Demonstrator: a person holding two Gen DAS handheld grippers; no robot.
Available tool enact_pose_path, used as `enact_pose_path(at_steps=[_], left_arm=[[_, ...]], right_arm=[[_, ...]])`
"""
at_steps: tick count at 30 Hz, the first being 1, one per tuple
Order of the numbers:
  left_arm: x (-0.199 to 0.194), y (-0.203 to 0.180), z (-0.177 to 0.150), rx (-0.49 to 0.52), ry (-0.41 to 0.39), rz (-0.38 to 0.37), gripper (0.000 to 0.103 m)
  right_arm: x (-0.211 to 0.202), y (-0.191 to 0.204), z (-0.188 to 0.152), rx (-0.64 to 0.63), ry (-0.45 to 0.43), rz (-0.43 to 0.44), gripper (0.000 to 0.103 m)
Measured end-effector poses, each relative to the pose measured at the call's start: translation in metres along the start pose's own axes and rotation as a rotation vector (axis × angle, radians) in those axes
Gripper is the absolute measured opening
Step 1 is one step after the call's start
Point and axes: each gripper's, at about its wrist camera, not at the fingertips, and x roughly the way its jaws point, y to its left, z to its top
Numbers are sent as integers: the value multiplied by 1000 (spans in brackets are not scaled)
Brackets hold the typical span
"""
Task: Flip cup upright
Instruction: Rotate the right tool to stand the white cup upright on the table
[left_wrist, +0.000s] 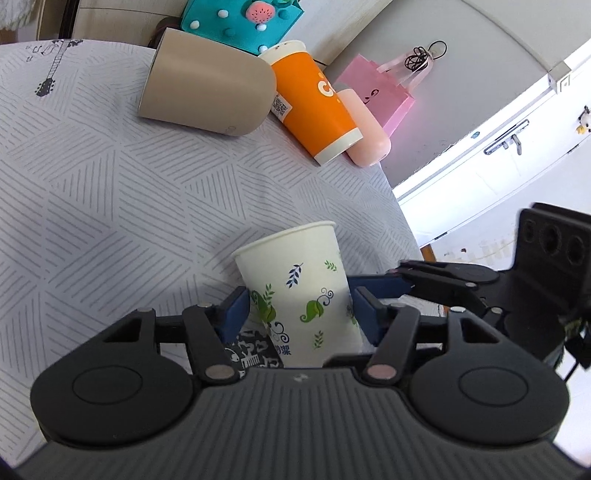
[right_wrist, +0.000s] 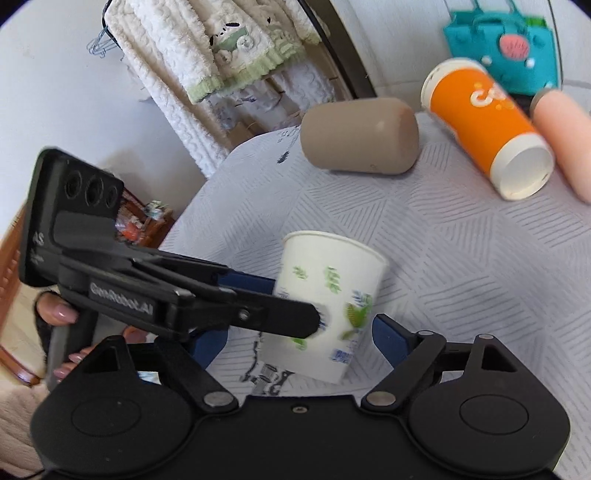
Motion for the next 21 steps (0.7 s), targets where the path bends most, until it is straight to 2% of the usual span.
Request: enact_pose_path(at_steps=[2,4,5,8,11,17,21], left_arm=[[-2,2,1,-3,-17,5,60],[-4,1,2,19,-30,19,59],[-5,0,2,30,-36,19,57],[-11,-4,0,60,-55,14,57],[-17,-8,-2,99,-85,23,56],[-33,-21,-15,224,-197,85,53],[-41,-29,-21,323,-261,141,54]], right_arm=[[4,-7,4,22,19,42,86],[6,-11,5,28,25,45,70],[7,-12,5,30,24,35,66],[5,-14,4,30,16,50,66],[3,-5,1,-20,-14,25,66],[6,19,-2,-153,-73,-68,65],[19,39,-5,-288,-108,-188,65]])
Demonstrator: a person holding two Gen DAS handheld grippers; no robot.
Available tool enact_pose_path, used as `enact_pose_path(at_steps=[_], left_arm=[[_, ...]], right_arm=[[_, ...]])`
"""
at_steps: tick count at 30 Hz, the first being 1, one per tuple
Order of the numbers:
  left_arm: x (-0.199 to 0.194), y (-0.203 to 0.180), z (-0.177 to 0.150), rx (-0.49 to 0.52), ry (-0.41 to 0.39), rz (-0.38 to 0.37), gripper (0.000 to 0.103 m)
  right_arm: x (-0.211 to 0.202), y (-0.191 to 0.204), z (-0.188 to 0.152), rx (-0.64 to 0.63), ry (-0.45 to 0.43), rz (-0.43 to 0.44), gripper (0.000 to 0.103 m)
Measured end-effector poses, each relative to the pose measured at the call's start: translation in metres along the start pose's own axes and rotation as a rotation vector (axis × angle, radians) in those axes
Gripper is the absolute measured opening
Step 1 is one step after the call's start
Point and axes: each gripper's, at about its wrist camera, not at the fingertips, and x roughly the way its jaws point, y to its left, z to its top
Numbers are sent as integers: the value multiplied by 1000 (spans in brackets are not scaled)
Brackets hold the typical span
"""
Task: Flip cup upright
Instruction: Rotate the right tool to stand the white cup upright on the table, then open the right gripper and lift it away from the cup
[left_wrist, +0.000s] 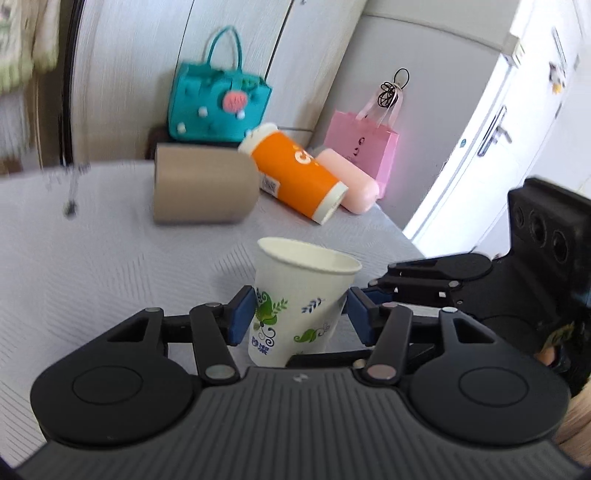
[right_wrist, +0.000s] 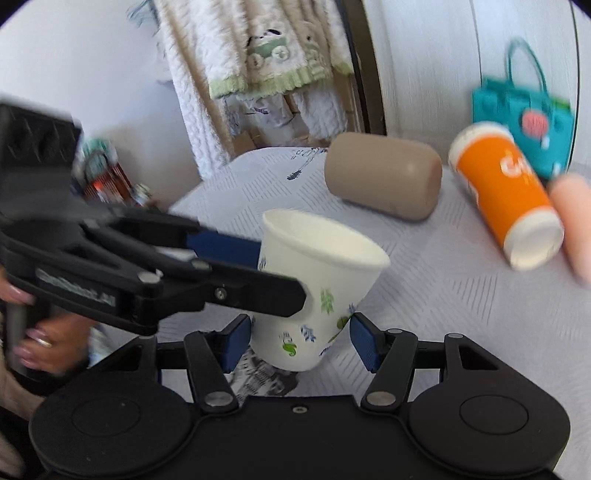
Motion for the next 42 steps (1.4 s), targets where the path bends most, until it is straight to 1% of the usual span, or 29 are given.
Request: enact_pose_path(at_steps=[2,5,10,13,16,21,24,29,30,33,37,39,42], left_arm=[[-1,-2,-2,36,-26,30,53],[-5,-1,-4,59,-63,55,53],[-7,10,-4,40,-90,48,53],[-7,10,-8,74,-98,49,53],[-6,7,-10,100,-95,82,53],[-4,15,-10,69,-76,73,54],[-3,18,-11,64,-68,78,57],[-6,16,-12,60,-61,61,57],[-8,15,-13,63,-63,63,58],[-19,14,-18,50,-78,78,62],[-40,8,-25,42,-114,129,67],[-51,3,-28,40,-141,159,72],[-65,-6,-34,33,-175,211,77]], right_arm=[[5,8,2,-60,-24,-56,65],[10,15,3,-141,-62,-114,64],[16,24,7,-243,-104,-180,64],[21,30,9,-301,-107,-226,64],[27,36,10,-351,-107,-253,64],[35,40,9,-390,-104,-267,64],[34,37,8,-371,-105,-260,64],[29,27,12,-285,-112,-214,64],[27,25,11,-271,-116,-209,66],[16,20,8,-217,-127,-187,83],[-12,18,-9,-149,-190,-209,83],[-26,19,-17,-116,-224,-234,83],[-43,23,-24,-83,-271,-275,83]])
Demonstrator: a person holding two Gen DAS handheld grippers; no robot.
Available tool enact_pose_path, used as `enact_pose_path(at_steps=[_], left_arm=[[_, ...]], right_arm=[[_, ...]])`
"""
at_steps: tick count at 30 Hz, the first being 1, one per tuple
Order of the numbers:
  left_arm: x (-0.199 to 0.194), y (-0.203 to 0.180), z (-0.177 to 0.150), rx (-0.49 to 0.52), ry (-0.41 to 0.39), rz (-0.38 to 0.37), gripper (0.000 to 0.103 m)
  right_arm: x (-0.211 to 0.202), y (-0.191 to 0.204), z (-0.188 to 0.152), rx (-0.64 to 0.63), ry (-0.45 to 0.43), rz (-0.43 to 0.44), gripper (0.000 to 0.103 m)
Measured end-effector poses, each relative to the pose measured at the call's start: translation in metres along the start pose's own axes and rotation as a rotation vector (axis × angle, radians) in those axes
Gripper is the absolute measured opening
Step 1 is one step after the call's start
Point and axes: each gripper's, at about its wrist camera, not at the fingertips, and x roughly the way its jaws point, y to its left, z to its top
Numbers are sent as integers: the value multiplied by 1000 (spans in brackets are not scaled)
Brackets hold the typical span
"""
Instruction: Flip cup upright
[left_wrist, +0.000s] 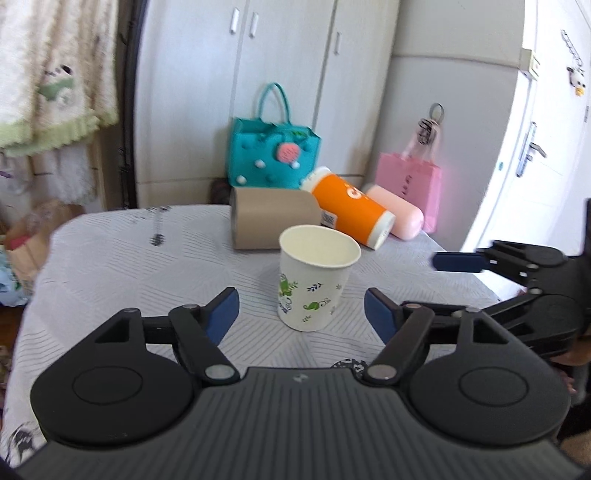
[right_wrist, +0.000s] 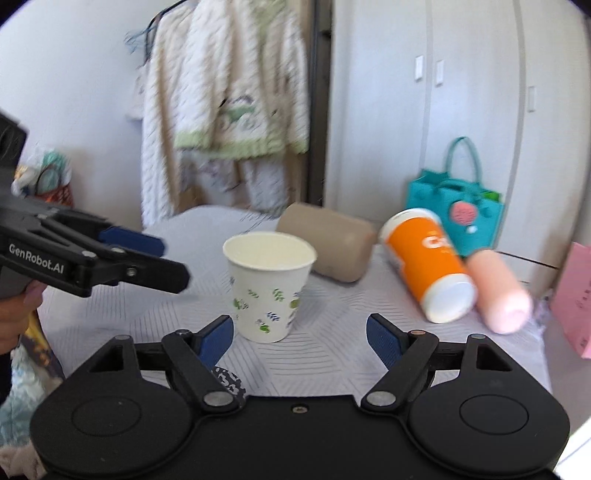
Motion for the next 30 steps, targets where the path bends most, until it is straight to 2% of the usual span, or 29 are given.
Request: enact_pose_path(at_steps=[7,12,16,21,30], left_arm=[[-33,-17,-9,28,-57,105,88],[-55,-29,-16,33,-79,145,91],[-73,-40,-21,43,-103,158,93],[-92,-53,-30,61,-131,186,96],[-104,-60,-42,71,-157,216,103]], right_arm=[[-34,7,-2,67,-77,-93,83],[-53,17,-6,93,-104,-102,84],[-70,29,-11,106,-132,-107,85],[-91,45,-18,87,-169,-153,86],[-105,56,-31,120,-179,-234,92]])
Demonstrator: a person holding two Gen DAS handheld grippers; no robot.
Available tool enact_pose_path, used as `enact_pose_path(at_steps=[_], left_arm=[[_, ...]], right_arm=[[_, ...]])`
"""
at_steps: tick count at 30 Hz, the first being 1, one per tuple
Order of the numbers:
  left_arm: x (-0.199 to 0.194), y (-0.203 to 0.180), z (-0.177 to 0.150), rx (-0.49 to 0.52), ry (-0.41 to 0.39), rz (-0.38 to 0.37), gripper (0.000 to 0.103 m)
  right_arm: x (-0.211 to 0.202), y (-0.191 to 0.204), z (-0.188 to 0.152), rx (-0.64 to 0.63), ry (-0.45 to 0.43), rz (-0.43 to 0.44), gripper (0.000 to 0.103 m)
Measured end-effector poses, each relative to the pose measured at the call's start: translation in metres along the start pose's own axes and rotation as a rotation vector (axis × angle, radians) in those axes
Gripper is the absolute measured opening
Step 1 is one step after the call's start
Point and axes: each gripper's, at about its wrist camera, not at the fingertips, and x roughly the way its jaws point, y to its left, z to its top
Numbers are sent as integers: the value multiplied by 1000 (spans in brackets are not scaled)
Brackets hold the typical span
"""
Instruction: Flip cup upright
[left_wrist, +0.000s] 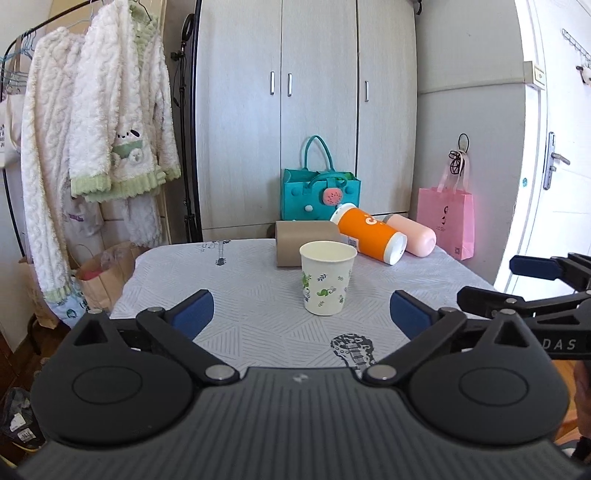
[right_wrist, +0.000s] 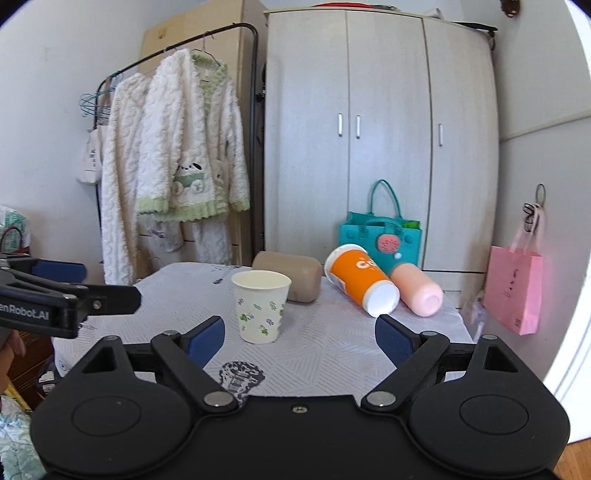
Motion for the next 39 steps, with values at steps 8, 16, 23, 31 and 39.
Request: enact_pose_path(at_steps=[8,16,23,31,39], left_arm=[[8,5,-11,4,23,45,103],[17,21,-23,-54,43,116,103],[21,29,-30,-75,51,150,103],[15,34,-29,-93,14,146,103],[12,32,-30,-64,1,154,103]], right_arm=[[4,9,-10,18,6,-56,102],[5,18,-17,36,-15,-173,103],[3,23,-22,76,-23,-203,103],[6,29,-24,72,-14,-214,103],[8,29,-24,82,-9,-217,103]])
